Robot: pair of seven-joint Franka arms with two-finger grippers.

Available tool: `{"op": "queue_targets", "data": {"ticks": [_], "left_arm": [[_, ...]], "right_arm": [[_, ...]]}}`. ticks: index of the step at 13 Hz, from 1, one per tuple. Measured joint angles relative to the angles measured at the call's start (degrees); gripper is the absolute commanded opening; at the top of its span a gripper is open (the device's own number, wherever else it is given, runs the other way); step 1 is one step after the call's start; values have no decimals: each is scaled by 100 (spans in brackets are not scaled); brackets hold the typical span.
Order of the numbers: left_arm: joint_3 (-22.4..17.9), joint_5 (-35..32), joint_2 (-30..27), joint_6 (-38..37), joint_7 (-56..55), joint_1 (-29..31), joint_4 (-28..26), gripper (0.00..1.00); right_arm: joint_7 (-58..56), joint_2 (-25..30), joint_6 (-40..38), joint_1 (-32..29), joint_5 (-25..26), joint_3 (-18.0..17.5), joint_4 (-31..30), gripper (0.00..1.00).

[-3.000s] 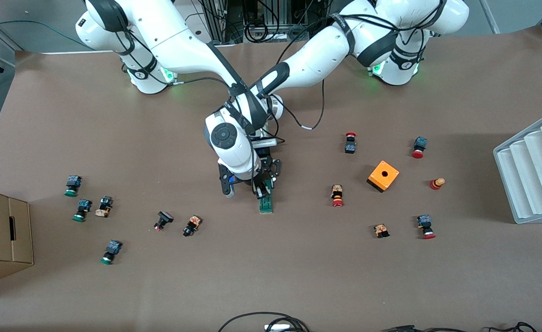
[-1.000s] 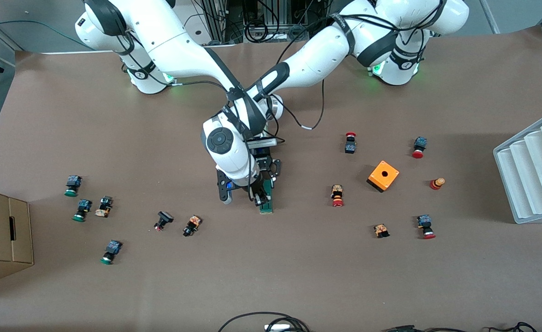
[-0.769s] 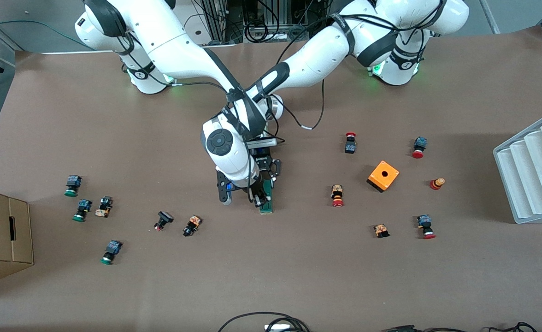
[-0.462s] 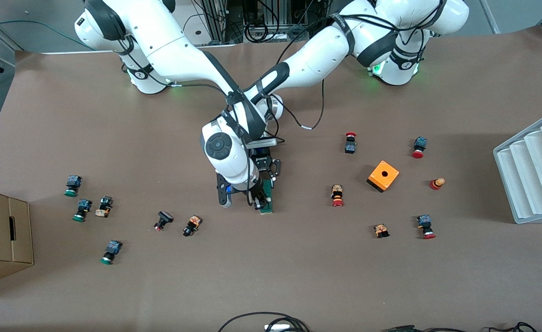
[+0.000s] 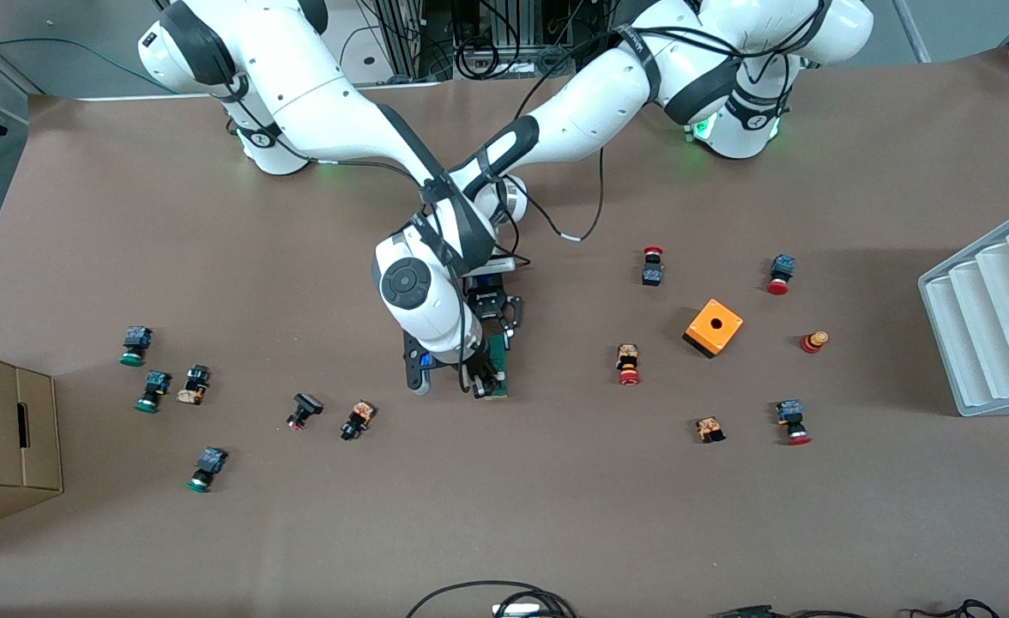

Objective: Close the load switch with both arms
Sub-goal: 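Open the right gripper and lift it off the lever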

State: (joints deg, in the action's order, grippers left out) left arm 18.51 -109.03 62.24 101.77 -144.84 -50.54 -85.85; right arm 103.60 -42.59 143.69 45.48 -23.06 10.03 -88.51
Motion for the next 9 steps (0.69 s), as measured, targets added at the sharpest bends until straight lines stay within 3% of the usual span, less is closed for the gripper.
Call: {"op": "queue_targets", "data": {"ticks": [3,9], "left_arm": [[2,0,3,0,0,0,0,54],[4,0,5,-4,0,-1,0,55]], "right_arm": [[-8,-150,53,-46,-1,7,180,17],[-66,-956,494,-195,0,51,804,19]]}}
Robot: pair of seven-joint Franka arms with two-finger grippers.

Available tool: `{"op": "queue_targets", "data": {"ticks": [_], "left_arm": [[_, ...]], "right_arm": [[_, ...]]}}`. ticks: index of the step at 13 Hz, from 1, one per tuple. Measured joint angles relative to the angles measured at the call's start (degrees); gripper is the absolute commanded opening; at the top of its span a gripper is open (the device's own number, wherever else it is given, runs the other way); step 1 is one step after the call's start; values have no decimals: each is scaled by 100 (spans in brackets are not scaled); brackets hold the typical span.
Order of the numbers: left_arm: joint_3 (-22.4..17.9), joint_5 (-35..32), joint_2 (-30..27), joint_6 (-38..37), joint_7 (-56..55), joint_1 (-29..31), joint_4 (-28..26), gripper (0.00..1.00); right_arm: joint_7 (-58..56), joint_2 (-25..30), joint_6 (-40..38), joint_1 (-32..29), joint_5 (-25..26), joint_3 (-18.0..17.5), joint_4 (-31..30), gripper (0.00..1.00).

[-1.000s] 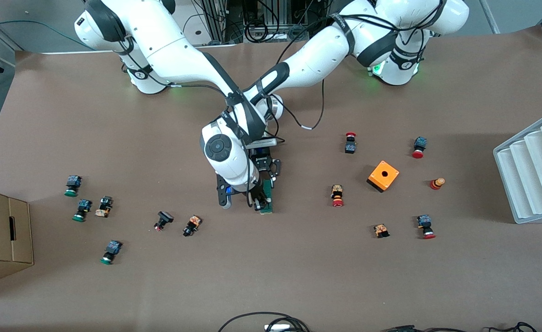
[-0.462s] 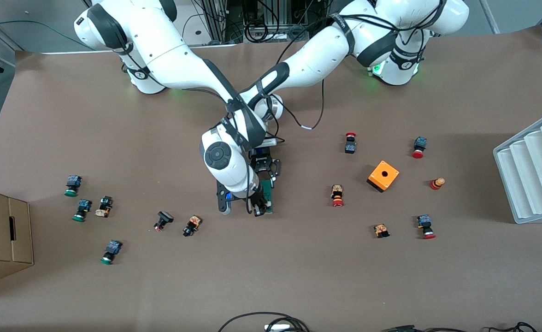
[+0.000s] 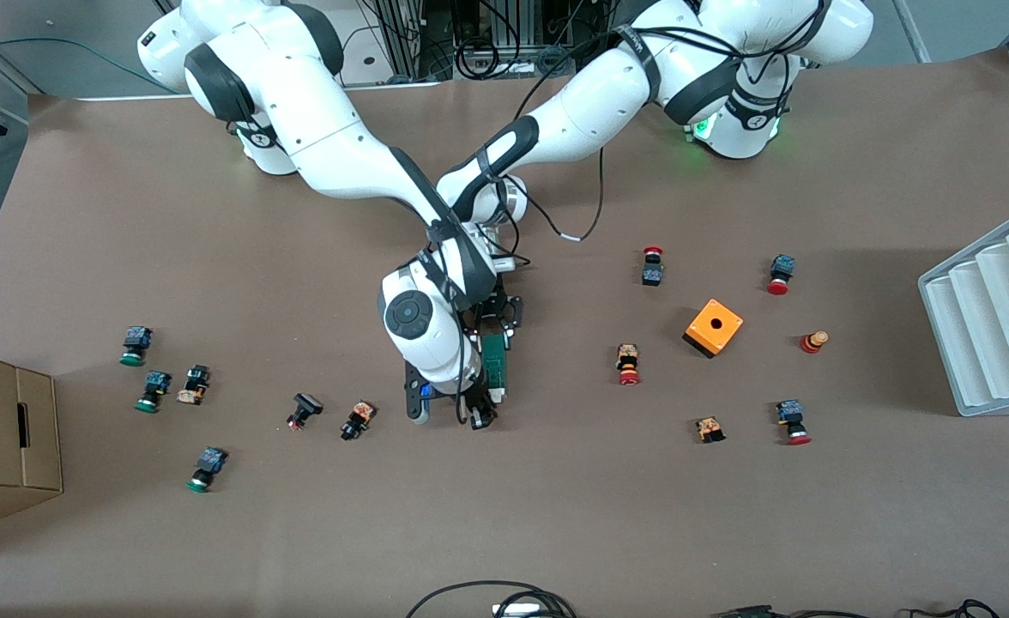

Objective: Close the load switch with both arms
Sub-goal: 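Open the right gripper and lift it off the lever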

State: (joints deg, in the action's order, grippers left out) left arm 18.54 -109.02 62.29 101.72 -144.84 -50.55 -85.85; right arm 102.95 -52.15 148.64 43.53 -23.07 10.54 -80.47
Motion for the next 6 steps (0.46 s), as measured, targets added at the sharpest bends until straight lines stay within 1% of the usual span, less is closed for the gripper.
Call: {"op": "queue_targets", "data": {"ticks": [3,6], "left_arm": [[2,0,2,1,0,0,0,56],[7,0,4,2,0,0,1,57]], "right_arm": [[1,-16,-13,-21,0,-13,99,26],[1,44,-251,-101,0,-24,262,27]]}}
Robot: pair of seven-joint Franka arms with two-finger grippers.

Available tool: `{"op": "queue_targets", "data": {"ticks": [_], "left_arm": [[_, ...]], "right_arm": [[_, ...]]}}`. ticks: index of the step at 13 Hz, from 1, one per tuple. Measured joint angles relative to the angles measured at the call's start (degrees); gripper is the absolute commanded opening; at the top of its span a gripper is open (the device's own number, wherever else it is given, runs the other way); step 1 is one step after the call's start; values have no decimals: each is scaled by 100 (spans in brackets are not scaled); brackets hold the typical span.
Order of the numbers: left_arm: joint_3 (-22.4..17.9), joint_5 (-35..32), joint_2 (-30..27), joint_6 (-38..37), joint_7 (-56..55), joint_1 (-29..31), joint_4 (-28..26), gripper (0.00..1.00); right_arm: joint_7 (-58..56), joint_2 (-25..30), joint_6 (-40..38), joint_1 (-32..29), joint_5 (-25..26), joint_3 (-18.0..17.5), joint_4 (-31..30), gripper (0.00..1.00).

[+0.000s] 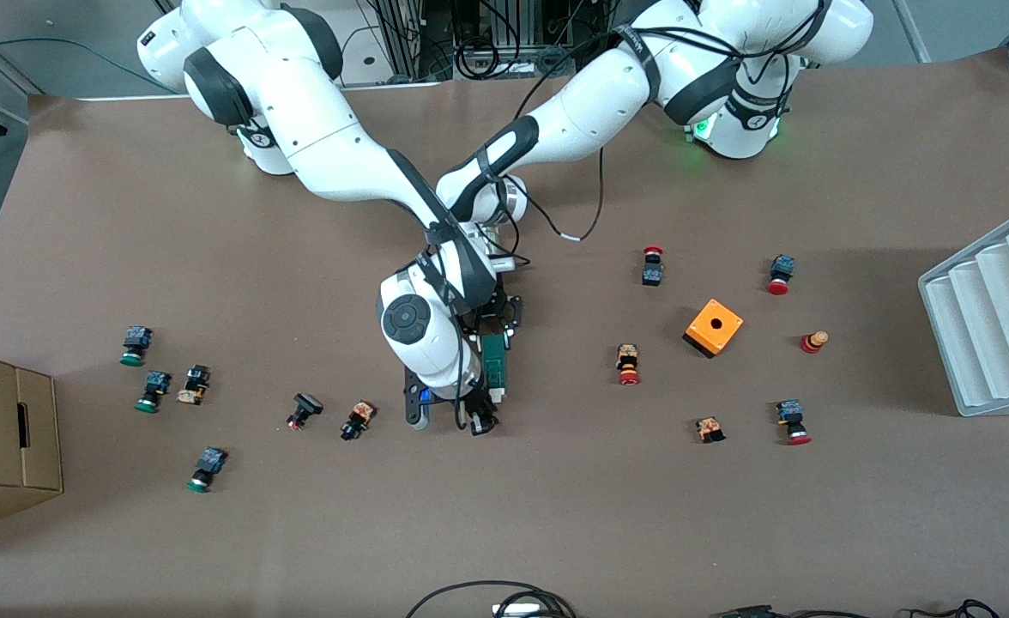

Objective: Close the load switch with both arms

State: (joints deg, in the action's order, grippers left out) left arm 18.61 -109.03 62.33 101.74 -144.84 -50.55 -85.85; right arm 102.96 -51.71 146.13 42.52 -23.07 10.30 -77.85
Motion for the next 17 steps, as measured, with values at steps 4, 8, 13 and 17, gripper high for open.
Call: {"op": "queue_targets", "data": {"ticks": [4,8,13,17], "left_arm": [[4,0,5,0,0,-1,0,57],[5,0,6,0,0,-1,1,57],[22,-1,8,1,0,0,16,70],[102,0,7,-16,1,6,87,100]], "right_arm": [[3,120,-195,-23,-127,-3,51,58],[-271,425,-572,-85,-133,34,76,100],[-2120,1798,-1372,-653,-133,74,-608,100],[-4166,2839,-2985,-1479,-133,68,-883,100]]}}
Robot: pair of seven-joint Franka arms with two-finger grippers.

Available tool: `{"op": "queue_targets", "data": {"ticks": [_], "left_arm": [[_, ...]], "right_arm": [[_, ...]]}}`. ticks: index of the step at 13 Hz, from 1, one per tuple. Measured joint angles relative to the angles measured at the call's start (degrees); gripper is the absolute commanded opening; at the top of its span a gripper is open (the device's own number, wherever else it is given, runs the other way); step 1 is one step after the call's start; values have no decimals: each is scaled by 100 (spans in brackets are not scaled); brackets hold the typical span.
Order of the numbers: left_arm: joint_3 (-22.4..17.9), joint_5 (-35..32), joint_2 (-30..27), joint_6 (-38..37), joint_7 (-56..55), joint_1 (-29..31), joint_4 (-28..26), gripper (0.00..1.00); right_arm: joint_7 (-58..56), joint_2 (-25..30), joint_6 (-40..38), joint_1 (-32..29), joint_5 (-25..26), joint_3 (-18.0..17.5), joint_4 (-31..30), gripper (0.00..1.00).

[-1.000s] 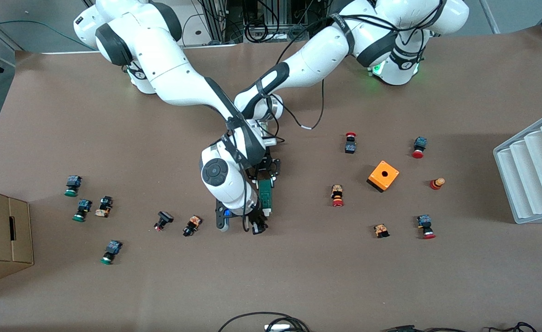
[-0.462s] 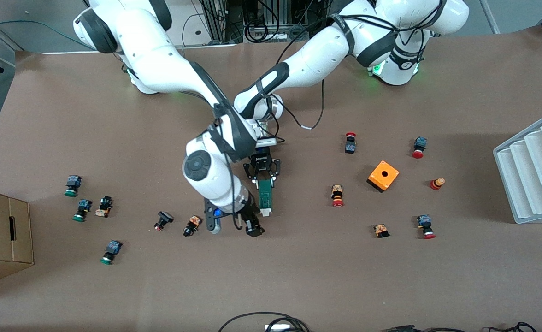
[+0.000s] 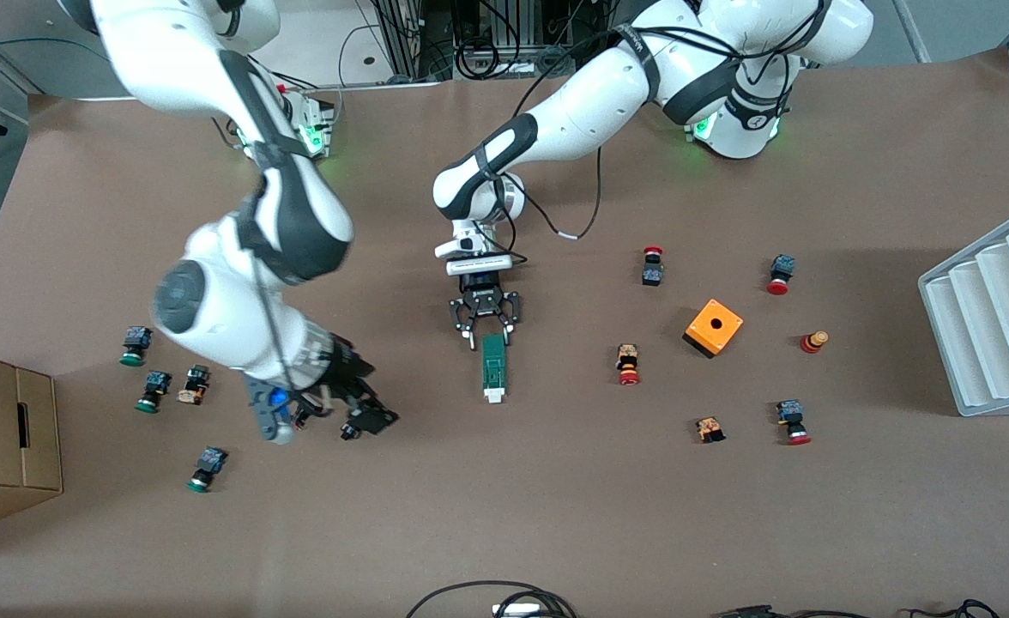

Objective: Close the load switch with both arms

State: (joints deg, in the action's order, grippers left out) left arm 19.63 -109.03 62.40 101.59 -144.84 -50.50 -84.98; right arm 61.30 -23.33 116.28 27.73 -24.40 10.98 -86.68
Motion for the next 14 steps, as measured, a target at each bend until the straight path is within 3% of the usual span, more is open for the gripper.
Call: {"op": "queue_targets", "data": {"ticks": [7,14], "left_arm": [[24,110,-6,-6,102,0,26,100],[313,1558,-598,-192,1453,-9,14,100]], "right_arm": [[-3710,1485,-1653,-1212,1004,0,-415,100],[-5869,2219,-2030,-1748,1802,-2,-683,100]]}}
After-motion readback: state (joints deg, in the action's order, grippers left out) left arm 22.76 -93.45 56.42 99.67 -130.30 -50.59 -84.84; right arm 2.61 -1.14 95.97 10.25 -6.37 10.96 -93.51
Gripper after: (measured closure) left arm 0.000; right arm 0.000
